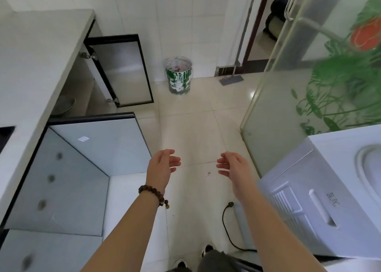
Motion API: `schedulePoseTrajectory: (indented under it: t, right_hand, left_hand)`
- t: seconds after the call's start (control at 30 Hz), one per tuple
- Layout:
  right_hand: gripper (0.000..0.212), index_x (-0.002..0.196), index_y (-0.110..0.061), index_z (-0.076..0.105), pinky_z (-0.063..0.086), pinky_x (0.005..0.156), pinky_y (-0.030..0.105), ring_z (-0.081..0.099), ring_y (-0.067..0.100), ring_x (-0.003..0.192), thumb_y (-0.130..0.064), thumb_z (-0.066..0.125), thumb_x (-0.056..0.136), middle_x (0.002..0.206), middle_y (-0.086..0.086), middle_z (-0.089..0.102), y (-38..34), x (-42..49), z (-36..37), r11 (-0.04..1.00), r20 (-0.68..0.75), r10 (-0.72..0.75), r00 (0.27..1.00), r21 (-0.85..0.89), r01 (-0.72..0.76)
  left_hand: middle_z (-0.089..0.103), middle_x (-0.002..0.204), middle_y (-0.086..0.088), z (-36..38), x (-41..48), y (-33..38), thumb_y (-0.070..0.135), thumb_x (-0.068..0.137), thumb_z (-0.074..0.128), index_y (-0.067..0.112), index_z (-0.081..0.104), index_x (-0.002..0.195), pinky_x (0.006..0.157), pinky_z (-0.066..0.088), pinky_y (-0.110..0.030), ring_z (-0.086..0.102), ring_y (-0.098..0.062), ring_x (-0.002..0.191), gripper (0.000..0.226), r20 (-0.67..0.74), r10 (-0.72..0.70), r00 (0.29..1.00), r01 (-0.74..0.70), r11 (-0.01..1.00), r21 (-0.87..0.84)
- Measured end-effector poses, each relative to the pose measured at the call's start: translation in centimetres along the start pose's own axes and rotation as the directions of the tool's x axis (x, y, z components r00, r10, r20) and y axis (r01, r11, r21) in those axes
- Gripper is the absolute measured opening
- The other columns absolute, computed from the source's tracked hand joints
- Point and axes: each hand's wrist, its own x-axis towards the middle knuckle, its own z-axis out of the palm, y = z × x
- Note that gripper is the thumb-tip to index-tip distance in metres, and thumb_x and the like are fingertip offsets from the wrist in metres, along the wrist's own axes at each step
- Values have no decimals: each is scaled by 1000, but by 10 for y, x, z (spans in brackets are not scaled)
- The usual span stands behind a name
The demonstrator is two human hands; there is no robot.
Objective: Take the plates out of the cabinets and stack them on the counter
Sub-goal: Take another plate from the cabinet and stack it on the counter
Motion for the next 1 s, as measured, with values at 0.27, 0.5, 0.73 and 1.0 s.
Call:
schedulePoseTrajectory:
  t: [0.27, 0.5, 0.73, 1.0]
  right_hand:
    - [18, 87, -10, 65, 55, 64, 32, 65, 16, 68, -18, 51, 94, 78, 7, 68, -23, 98, 25, 1000, 3, 25, 1000, -18, -25]
    - [17, 86, -11, 65, 53, 62, 31, 65, 17, 68, -18, 50, 93, 78, 7, 67, -94, 217, 40, 1000, 40, -14, 999, 19, 13]
    - [20, 86, -10, 64, 54, 67, 33, 64, 18, 70, -19, 49, 95, 78, 7, 66, -152, 315, 37, 999, 11, -25, 1000, 30, 24]
    - [18, 87, -8, 64, 54, 68, 33, 64, 18, 70, -16, 49, 93, 79, 8, 66, -170, 387, 60, 1000, 50, 31, 998, -1, -31]
  left_hand:
    - [72, 91, -11, 30, 84, 12, 22, 100, 38, 12, 64, 103, 80, 55, -33, 69, -23, 86, 27, -31, -38, 999, 39, 999, 13]
    - [72, 88, -12, 90, 186, 67, 21, 98, 39, 10, 64, 100, 81, 55, -36, 69, -23, 83, 27, -40, 7, 999, -7, 1000, 0]
    - [73, 84, -8, 137, 266, 108, 23, 98, 41, 14, 65, 98, 75, 56, -32, 70, -17, 78, 25, -96, 32, 995, -34, 999, -15]
    - [72, 86, -12, 159, 336, 128, 22, 97, 41, 10, 64, 100, 76, 56, -34, 70, -20, 79, 26, -152, -18, 988, 14, 1000, -26]
